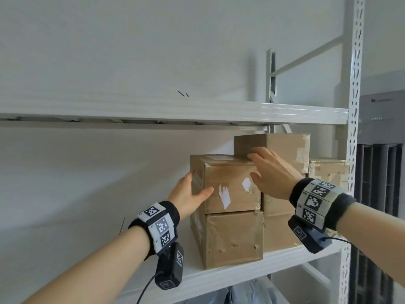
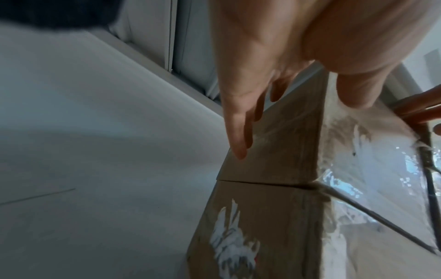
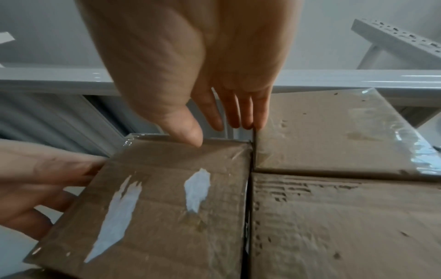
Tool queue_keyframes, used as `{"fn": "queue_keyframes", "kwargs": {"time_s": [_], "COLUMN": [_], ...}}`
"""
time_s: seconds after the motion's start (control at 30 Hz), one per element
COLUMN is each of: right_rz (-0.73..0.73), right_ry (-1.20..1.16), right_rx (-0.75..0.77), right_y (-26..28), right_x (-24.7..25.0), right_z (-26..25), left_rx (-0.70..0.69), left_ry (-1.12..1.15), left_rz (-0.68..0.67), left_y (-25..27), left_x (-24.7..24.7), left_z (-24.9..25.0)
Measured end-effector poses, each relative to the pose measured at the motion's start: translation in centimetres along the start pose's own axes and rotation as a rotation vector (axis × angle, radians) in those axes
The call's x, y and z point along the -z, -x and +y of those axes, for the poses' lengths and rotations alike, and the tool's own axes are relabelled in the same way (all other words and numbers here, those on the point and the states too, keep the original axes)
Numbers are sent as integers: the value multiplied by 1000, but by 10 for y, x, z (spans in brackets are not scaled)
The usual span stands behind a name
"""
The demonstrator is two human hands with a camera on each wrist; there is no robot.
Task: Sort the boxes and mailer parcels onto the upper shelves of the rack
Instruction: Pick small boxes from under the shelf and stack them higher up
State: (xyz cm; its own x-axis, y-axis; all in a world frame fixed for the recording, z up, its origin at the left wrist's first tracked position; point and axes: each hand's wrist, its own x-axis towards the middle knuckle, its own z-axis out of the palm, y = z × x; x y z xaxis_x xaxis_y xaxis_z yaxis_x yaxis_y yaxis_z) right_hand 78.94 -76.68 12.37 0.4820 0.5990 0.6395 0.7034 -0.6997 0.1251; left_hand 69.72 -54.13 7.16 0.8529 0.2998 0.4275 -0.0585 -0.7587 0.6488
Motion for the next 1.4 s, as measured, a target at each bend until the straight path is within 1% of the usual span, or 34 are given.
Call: {"fn": "queue_keyframes", "kwargs": {"time_s": [0.1, 0.17, 0.3, 0.43, 0.5, 0.53, 0.6, 0.67, 0.73, 0.87, 0.9, 0.97, 1.07, 1.2, 1.27, 1.4], "right_rz": [-30, -51, -80, -128, -92, -57, -9, -35, -100, -317, -374, -475, -553, -663, -658, -573], "right_ry": [26, 7, -81, -164, -228, -268, -336, -383, -488, -1030, -1145, -1295, -1387, -1449, -1432, -1375], "right_rx": [10, 15, 44, 106, 124, 107, 22, -91, -213, -566, -636, -719, -755, -693, -650, -583], "right_y": [-5, -6, -11, -20, -25, -29, -38, -51, -65, -81, -83, -86, -88, -84, -82, -77], "right_x": [-2, -3, -1, 5, 5, 6, 9, 9, 5, -12, -18, -29, -42, -47, -44, -24], "right_z": [-3, -6, -17, -31, -34, -35, -32, -26, -20, -12, -10, -4, 4, 5, 3, -10], "left_rx": [27, 57, 136, 258, 315, 333, 354, 373, 407, 492, 519, 565, 598, 582, 555, 457], "left_ry": [40, 107, 373, 630, 718, 744, 768, 781, 793, 753, 743, 730, 730, 734, 766, 840], "left_rz": [-21, -45, -99, -83, -70, -71, -78, -86, -74, -56, -51, -38, -30, -15, -21, -4], "left_y": [-7, -7, -3, -3, -5, -6, -8, -13, -19, -30, -32, -36, -41, -37, -31, -8], "left_x": [-3, -3, 2, 12, 17, 19, 23, 27, 31, 30, 29, 26, 24, 23, 24, 34], "left_z": [-8, -15, -23, -30, -34, -35, -35, -30, -24, -8, -4, 0, 0, 1, 3, 8]}}
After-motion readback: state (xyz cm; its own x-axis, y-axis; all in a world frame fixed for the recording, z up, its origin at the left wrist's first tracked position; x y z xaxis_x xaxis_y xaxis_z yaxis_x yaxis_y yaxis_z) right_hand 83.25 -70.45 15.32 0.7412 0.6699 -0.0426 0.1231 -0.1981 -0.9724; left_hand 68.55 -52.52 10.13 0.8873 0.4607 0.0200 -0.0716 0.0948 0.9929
